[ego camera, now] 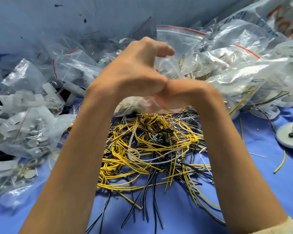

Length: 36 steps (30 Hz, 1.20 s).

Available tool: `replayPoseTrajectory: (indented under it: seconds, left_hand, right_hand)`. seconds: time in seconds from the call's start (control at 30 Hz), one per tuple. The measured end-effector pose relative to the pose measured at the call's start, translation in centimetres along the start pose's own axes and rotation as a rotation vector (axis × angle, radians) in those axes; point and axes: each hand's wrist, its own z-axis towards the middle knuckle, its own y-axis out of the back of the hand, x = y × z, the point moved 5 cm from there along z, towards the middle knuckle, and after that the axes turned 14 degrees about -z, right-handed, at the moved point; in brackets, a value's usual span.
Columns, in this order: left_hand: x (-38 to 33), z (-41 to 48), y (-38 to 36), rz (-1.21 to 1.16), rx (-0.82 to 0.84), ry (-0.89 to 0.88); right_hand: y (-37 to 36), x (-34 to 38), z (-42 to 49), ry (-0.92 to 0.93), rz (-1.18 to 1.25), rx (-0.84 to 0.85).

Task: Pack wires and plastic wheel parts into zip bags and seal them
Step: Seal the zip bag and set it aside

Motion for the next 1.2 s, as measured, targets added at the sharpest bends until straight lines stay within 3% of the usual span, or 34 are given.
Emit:
replayPoseTrajectory:
  seconds: [0.13,0.3,0.43,0.53,0.73,0.9,1.07,1.13,1.2]
  left_hand:
    - [-0.4,-0.4,0.0,0.031,0.038,-0.03]
    - [0.8,0.2,0.8,0.229,-0.011,0.051]
    - [2.5,-0.4,-0.7,0.38,0.321,0.23]
    - [2.9,-0.8,-1.6,0.452,0.391,0.26]
    - [3.3,-0.1,1.1,0.443,0.121,0.162]
    - [1.7,-0.2,6.1,0.332,-0.455,-0.091]
    - [3.1,-0.2,6.1,0.334,-0.499,-0.005]
    - [3.1,-0.3,6.4,0.315,-0.61,-0.044]
    - [3.5,-0.2,7.2,0.275,-0.617,-0.038]
  right_hand:
    - [-1.0,-1.1,0.4,-0.019,-0.085,0.072]
    - [0.6,-2.9,-0.3,-0.041,0.189,-0.05]
    - [0.9,-4.1,-0.5,-0.086,0.221,-0.165]
    - [0.7,-4.4,-0.4,-0.105,0.202,-0.187]
    - [0.4,-5.4,-0.7,-0.132,0.285,-0.211]
    - [3.2,-5.0,-1.6,-0.137,0.312,-0.449]
    - [2.6,-5.0,-1.7,-0.126,0.144,-0.392]
    - [3.4,-4.9,-2.2,-0.069,0.25,-0.536]
    - [4.4,-5.1,-2.9,-0.045,0.36,-0.689]
